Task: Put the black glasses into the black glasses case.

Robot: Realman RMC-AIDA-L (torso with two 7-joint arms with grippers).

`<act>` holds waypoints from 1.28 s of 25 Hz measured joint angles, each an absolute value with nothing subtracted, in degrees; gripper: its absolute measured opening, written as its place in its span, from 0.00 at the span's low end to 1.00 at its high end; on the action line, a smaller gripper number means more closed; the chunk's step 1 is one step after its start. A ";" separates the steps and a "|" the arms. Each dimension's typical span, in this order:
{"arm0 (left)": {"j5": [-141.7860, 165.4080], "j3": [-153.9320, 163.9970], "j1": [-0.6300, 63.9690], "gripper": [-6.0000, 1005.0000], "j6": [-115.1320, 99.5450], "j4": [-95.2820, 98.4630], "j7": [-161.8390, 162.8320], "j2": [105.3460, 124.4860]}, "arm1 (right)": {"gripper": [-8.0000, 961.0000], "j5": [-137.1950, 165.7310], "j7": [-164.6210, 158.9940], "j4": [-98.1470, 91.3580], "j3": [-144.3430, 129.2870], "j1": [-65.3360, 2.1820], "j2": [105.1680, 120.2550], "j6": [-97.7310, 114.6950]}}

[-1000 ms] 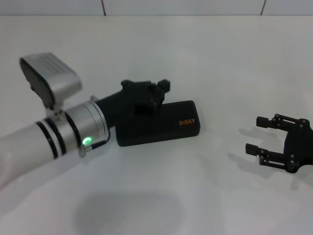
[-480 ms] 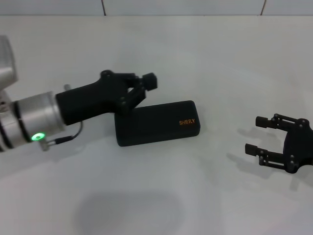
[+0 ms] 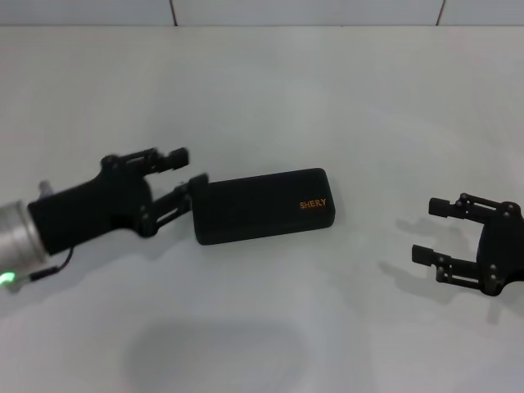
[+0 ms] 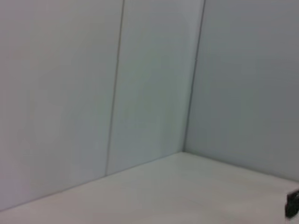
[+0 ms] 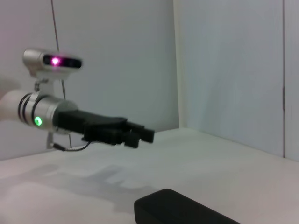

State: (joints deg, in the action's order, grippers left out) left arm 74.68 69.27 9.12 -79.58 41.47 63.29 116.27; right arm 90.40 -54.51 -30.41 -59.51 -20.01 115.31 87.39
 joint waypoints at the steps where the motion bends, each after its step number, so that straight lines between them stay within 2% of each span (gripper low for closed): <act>1: 74.70 68.94 8.14 0.38 -79.64 41.45 62.29 116.50 | 0.74 90.40 -54.45 -30.41 -59.47 -19.90 115.31 87.56; 4: 74.87 68.46 5.19 0.52 -80.13 41.31 59.43 117.33 | 0.74 90.40 -54.07 -30.41 -59.44 -19.52 115.31 87.72; 15: 76.94 67.30 2.42 0.75 -81.41 34.65 55.60 117.98 | 0.74 90.44 -49.76 -28.46 -59.23 -17.17 115.44 87.70; 18: 78.31 67.30 2.37 0.87 -81.41 33.68 55.59 118.13 | 0.74 90.90 -49.74 -27.55 -59.68 -17.28 115.40 88.48; 32: 79.18 64.56 2.40 0.87 -84.19 33.28 55.53 118.26 | 0.74 90.64 -49.30 -26.71 -59.58 -17.58 115.57 89.69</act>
State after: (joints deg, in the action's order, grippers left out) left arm 79.18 64.56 2.40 -84.19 33.28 55.53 118.26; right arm 90.64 -49.31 -26.71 -59.58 -17.58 115.57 89.69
